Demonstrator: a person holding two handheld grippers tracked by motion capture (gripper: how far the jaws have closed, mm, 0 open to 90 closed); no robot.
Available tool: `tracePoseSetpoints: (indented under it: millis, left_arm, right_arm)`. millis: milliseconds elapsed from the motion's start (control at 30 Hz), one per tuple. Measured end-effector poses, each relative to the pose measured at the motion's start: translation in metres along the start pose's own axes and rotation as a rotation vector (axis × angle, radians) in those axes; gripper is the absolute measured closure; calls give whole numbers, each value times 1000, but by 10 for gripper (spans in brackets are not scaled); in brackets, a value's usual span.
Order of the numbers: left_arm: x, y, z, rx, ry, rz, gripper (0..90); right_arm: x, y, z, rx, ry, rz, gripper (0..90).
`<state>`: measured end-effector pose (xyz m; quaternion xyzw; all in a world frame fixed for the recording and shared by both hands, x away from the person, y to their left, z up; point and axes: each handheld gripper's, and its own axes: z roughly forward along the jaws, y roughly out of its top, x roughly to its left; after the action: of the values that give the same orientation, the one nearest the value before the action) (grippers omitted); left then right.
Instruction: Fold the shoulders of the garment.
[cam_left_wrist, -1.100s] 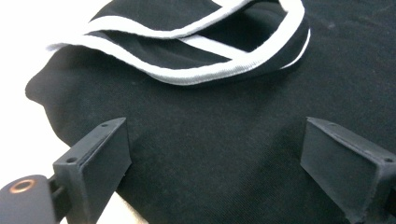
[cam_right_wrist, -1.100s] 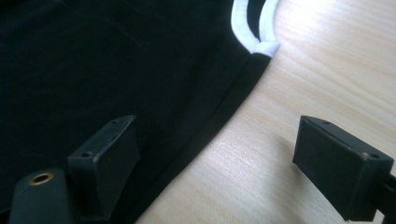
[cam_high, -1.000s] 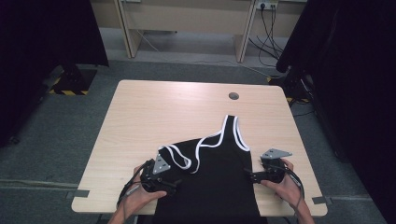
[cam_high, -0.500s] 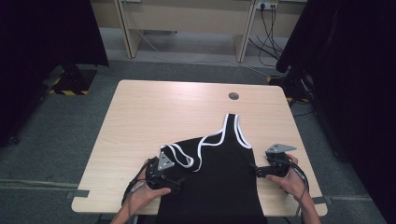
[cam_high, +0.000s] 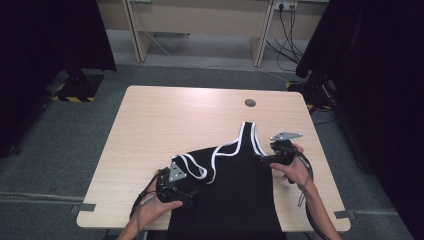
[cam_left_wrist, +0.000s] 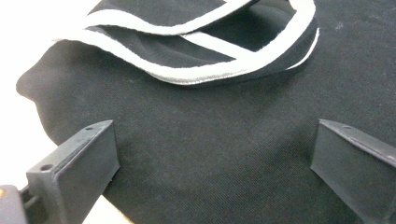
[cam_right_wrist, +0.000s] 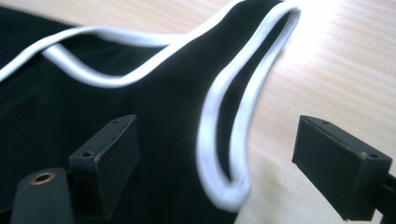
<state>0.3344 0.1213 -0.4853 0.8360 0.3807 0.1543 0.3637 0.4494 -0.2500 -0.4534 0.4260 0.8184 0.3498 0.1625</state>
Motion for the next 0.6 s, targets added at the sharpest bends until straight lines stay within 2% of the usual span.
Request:
tracePoseSetpoints:
  millis: [100, 200, 300, 367, 400, 433, 467, 600]
  left_arm:
    - [0, 0, 0, 1, -1, 2, 0]
    - [0, 0, 0, 2, -1, 2, 0]
    - [0, 0, 0, 1, -1, 2, 0]
    - [0, 0, 0, 1, -2, 3, 0]
    - [0, 0, 0, 1, -2, 3, 0]
    - [0, 0, 0, 1, -2, 3, 0]
    - [0, 0, 0, 1, -3, 3, 0]
    - [0, 0, 0, 1, -2, 3, 0]
  right_arm:
    - [-4, 10, 16, 16, -15, 10, 162]
    - [-7, 20, 29, 21, -9, 13, 171]
    - [-11, 30, 43, 34, -32, 23, 174]
    - [-13, 34, 54, 60, -62, 4, 225]
    - [-13, 34, 58, 60, -52, -5, 242]
    - [-13, 34, 60, 49, -32, 1, 276]
    - [-12, 35, 60, 43, -20, -15, 347]
    - [-10, 36, 56, 46, 49, -72, 709]
